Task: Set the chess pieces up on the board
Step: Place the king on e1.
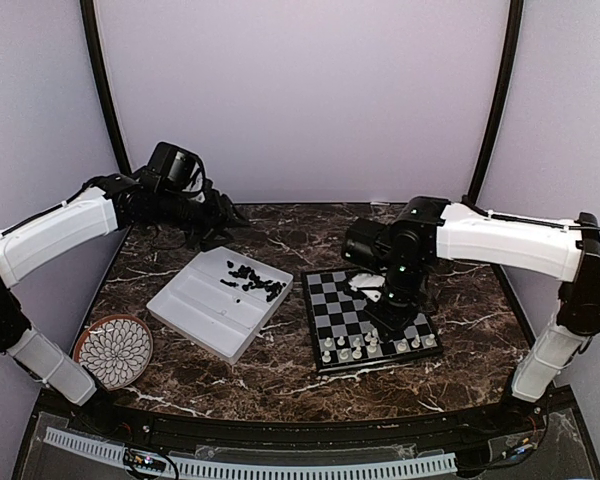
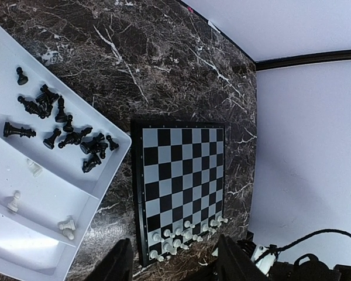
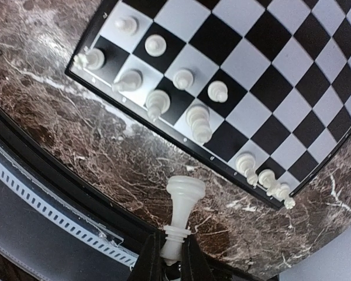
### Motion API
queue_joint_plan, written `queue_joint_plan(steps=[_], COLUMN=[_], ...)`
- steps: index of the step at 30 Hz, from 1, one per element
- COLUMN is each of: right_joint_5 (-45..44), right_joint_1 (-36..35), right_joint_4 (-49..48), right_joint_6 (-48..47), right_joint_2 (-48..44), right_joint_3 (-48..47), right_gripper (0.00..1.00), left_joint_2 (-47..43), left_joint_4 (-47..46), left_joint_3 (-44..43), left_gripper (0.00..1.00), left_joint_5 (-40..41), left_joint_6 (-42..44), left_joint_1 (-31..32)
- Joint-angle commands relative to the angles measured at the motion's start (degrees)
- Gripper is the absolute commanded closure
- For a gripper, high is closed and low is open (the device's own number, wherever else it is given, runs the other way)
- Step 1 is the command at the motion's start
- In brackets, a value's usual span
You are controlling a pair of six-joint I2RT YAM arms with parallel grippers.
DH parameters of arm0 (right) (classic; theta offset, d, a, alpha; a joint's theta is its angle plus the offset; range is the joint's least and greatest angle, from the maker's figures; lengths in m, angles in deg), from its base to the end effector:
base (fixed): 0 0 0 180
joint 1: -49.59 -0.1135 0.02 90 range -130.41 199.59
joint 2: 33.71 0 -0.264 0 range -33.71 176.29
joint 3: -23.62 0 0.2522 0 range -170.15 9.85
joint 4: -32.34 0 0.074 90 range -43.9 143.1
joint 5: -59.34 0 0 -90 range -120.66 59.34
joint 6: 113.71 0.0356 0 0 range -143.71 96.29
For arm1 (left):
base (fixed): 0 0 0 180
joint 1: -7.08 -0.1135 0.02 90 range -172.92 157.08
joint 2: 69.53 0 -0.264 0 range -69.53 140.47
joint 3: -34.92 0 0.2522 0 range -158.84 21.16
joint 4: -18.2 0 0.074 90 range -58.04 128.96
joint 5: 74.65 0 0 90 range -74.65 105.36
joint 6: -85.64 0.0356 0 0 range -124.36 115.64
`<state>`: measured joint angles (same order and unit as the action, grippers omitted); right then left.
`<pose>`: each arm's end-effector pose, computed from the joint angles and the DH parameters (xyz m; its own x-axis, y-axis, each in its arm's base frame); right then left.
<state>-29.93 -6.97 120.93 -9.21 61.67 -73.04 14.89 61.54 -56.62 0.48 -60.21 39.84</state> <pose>0.1661 0.2523 0.2725 -0.7419 -0.6692 -0.0423 -0.6703 0.7417 0.0241 0.2743 -0.1874 0.3435 -0.8558 -0.4004 -0.3274 -0.0199 0.6580 -0.7528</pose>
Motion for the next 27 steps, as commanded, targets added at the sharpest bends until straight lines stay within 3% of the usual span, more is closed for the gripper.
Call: queue_joint_plan(steps=[1,10,27], right_joint_5=[1.85,3.01,4.45], right_joint_1=[1.83,6.52,8.09], right_joint_4=[2.72,1.69,0.26], right_joint_6=[2.51,1.93,0.79], right_joint_2=[0.52,3.77,10.05], right_joint_3=[2.89,4.60,4.10], right_gripper=[0.99,0.98,0.98], left_joint_2=[-0.50,-1.63,-3.14], left_joint_4=[1.97,1.97,1.59], left_joint_3=[-1.36,0.17,2.33], left_gripper=[0.49,0.49,0.49], left_joint_5=[0.18,0.14,0.42], left_joint_6=[2.49,2.98,2.88], left_joint_1=[-0.42,-0.49,-0.67])
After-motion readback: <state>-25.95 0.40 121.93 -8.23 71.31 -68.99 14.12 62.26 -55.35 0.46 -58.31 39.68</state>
